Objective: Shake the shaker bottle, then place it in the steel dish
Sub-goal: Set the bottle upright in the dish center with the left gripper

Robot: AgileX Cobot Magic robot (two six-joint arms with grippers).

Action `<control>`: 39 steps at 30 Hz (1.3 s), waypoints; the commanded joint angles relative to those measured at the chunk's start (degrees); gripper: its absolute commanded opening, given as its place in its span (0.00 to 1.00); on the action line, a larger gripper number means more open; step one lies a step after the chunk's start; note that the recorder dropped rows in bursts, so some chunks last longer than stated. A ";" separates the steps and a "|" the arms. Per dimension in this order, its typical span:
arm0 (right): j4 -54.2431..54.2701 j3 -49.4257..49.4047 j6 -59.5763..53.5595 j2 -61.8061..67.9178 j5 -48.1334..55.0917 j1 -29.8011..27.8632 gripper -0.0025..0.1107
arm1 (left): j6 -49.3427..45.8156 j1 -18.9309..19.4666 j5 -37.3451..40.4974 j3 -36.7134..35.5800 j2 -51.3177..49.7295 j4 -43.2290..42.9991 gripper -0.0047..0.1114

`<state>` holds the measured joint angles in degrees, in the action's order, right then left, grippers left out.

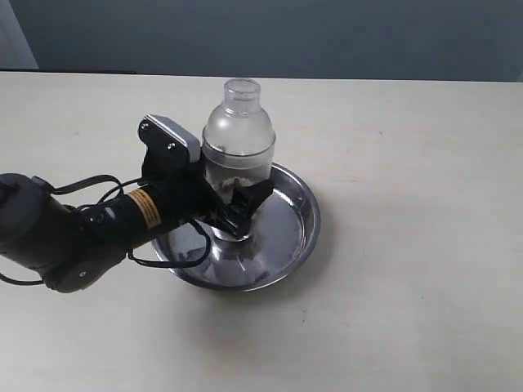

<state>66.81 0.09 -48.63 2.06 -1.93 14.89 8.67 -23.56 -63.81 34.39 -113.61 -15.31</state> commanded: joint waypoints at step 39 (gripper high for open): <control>-0.07 -0.09 -0.20 -0.21 -0.20 -0.05 0.01 | 6.76 0.06 -2.21 -0.22 -2.41 -1.26 0.93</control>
<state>66.81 0.09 -48.63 2.06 -1.93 14.89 15.02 -23.56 -66.11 34.73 -116.62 -15.80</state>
